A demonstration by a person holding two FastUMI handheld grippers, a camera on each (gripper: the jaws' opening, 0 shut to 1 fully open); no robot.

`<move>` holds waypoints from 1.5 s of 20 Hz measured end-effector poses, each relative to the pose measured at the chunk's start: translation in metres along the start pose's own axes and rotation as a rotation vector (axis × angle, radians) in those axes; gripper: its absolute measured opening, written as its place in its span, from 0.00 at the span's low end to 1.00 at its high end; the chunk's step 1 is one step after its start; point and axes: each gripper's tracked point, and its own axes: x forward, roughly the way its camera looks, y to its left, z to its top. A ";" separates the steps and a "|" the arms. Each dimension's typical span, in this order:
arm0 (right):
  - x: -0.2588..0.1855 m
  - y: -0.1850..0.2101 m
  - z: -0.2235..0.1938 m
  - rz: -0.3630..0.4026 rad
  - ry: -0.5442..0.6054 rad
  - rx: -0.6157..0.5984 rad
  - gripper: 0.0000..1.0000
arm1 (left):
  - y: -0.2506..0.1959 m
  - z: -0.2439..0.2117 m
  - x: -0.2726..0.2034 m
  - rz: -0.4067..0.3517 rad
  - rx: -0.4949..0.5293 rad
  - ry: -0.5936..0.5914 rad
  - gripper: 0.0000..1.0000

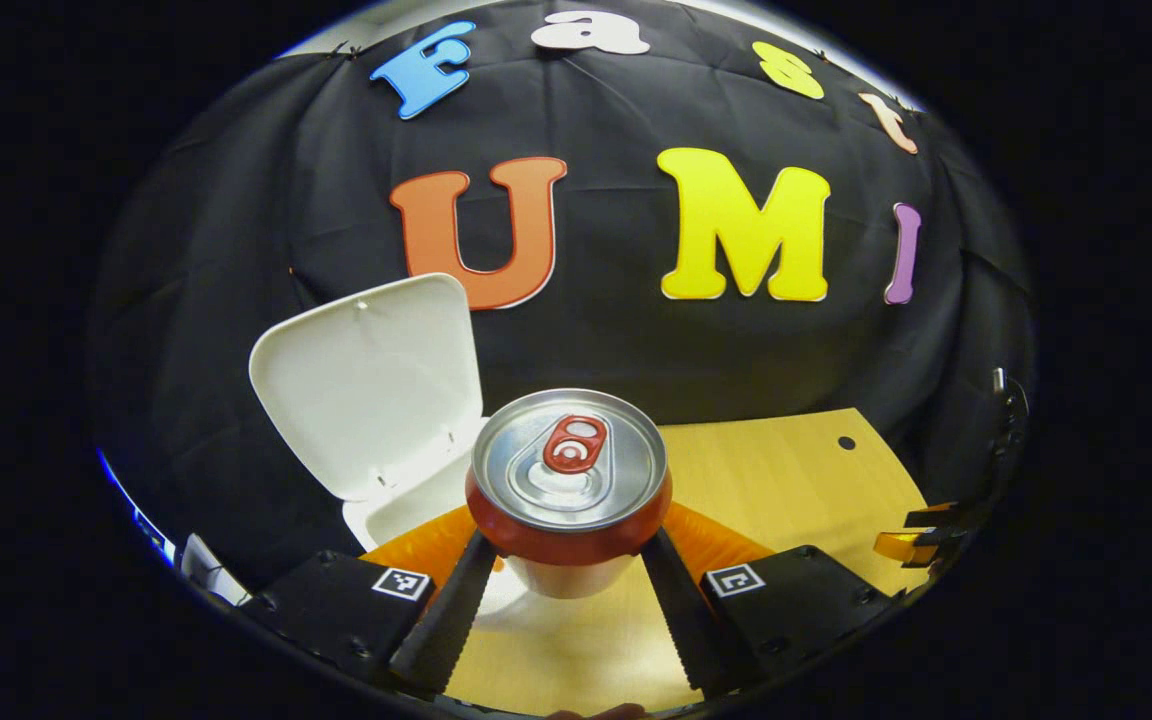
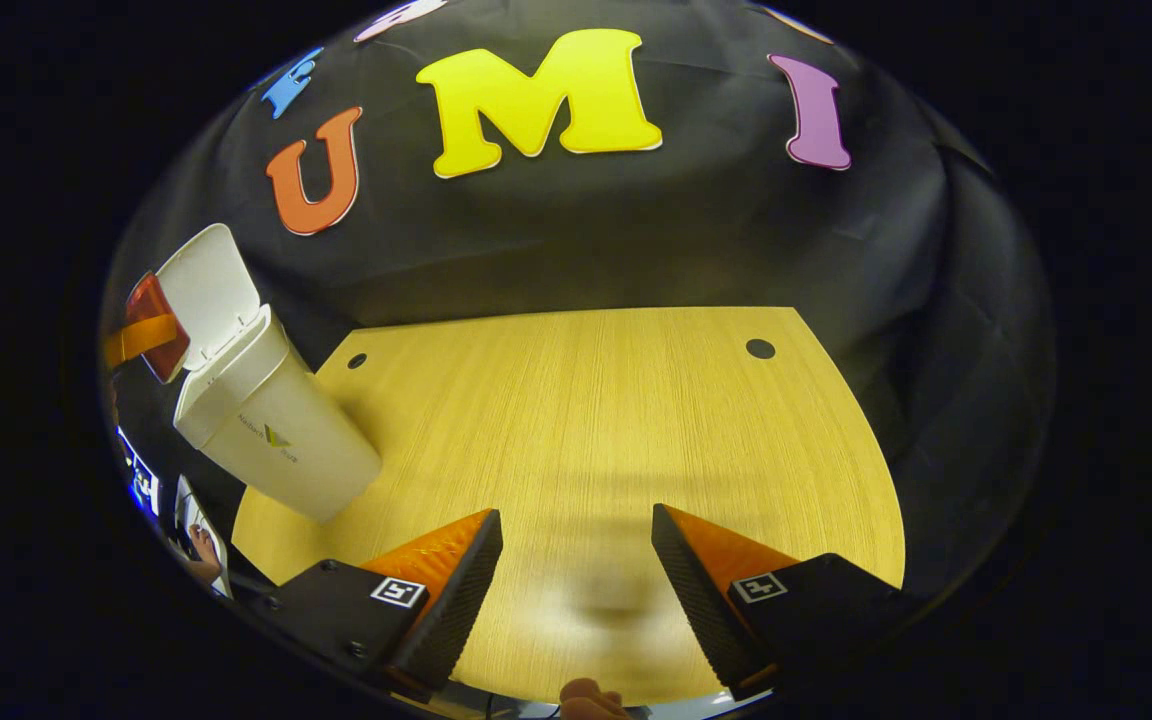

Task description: Press the lid of the desktop garbage bin to open it, pick up the crumpled paper on the desktop and throw it into the bin, then pick up the pop can on the desktop and drop it into the bin, and finally close the garbage bin lid.

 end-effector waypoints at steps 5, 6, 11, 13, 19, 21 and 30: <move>0.004 -0.007 0.003 -0.019 0.012 0.015 0.95 | 0.042 0.004 0.045 0.094 -0.061 0.024 0.84; 0.004 -0.010 0.002 -0.028 0.015 0.007 0.95 | 0.048 0.001 0.055 0.104 -0.072 0.036 0.84; 0.005 -0.018 -0.001 -0.063 0.039 0.006 0.95 | 0.062 -0.023 0.092 0.115 -0.125 0.101 0.85; 0.005 -0.019 -0.003 -0.071 0.044 -0.001 0.95 | 0.063 -0.030 0.098 0.107 -0.154 0.114 0.85; 0.006 -0.011 -0.015 -0.038 0.073 -0.017 0.95 | 0.055 -0.034 0.099 0.073 -0.194 0.117 0.87; 0.006 -0.007 -0.018 -0.023 0.077 -0.022 0.95 | 0.050 -0.034 0.096 0.060 -0.197 0.122 0.87; -0.011 -0.013 -0.031 0.059 0.050 -0.037 0.95 | 0.041 0.021 0.041 0.171 -0.124 0.012 0.99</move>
